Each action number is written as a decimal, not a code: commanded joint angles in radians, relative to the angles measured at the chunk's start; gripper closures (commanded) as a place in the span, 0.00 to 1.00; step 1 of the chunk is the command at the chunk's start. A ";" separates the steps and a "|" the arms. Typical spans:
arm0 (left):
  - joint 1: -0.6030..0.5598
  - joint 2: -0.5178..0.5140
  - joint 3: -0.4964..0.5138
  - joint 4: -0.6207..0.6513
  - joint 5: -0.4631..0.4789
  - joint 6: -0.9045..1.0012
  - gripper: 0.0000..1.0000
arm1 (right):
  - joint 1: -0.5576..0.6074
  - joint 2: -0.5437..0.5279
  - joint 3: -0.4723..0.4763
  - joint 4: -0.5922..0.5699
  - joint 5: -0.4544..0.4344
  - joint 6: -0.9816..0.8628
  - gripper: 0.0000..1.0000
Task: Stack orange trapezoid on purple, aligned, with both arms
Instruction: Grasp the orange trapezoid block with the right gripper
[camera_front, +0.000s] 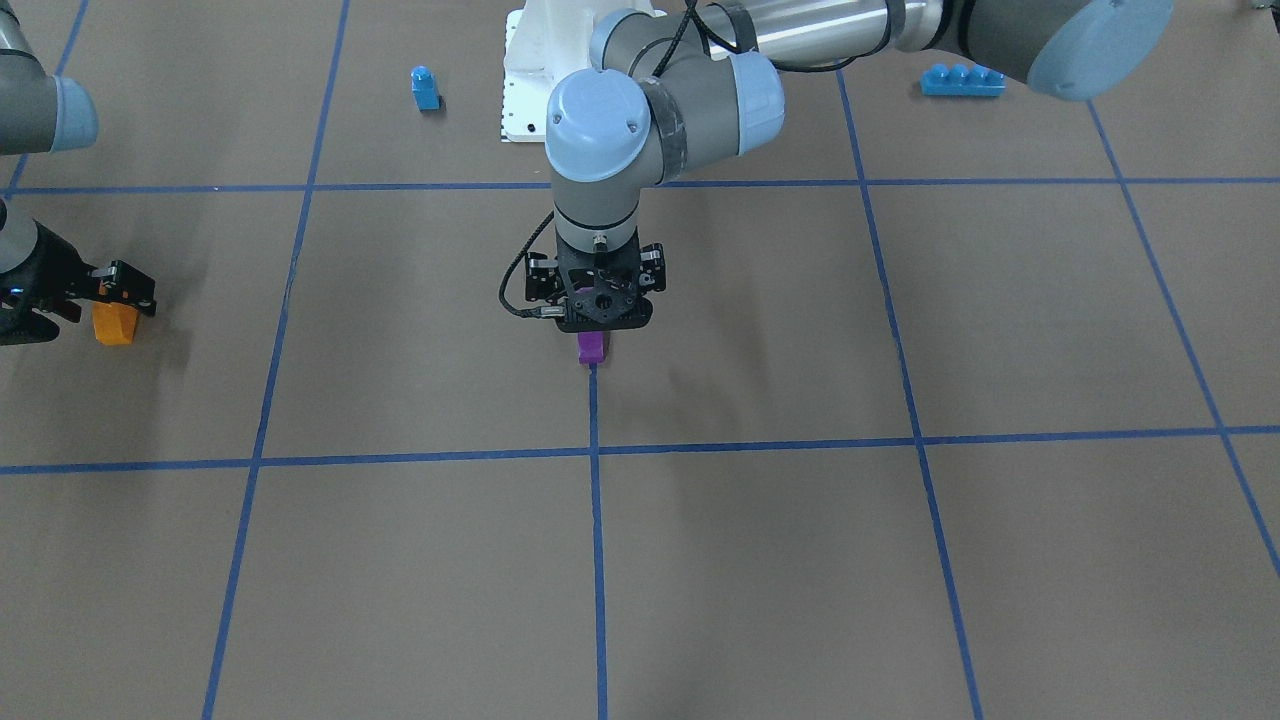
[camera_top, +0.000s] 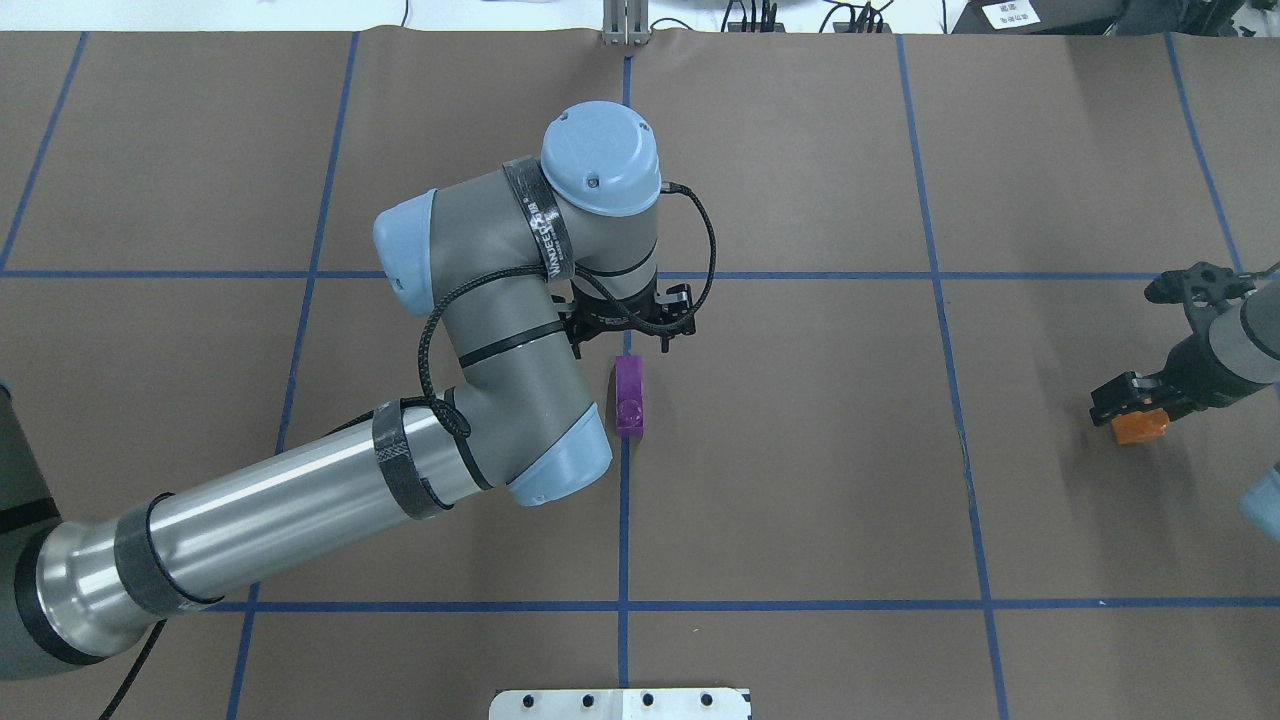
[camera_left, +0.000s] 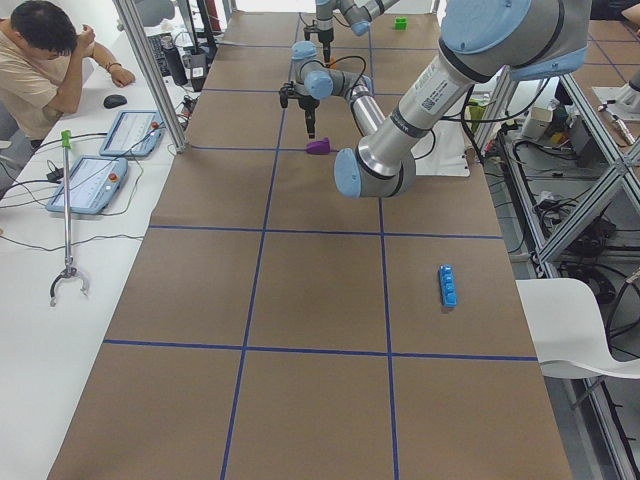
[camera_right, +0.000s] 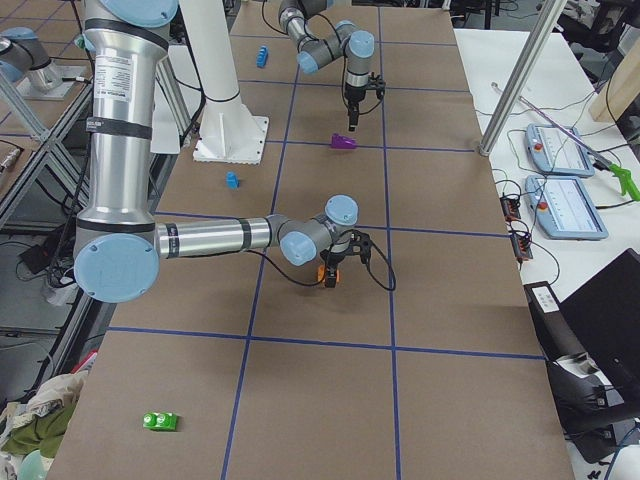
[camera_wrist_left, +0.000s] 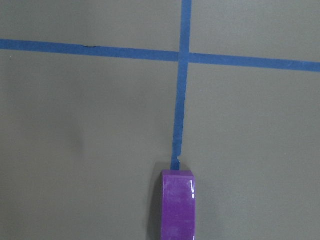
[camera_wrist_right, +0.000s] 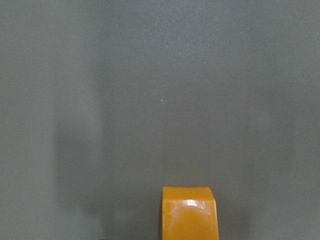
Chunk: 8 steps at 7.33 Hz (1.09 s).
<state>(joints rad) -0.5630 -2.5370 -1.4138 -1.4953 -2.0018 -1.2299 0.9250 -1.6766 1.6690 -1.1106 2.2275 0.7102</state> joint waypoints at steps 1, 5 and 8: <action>0.000 0.001 -0.001 0.000 0.000 -0.002 0.01 | -0.012 -0.008 -0.012 0.000 0.000 -0.011 0.48; -0.001 0.014 -0.014 0.000 0.002 -0.002 0.01 | 0.004 0.000 0.036 -0.006 0.017 -0.011 1.00; -0.020 0.138 -0.159 0.001 0.000 0.015 0.01 | 0.009 0.113 0.147 -0.101 -0.006 0.023 1.00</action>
<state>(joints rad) -0.5731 -2.4790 -1.4862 -1.4936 -2.0016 -1.2272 0.9395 -1.6308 1.7846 -1.1686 2.2357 0.7149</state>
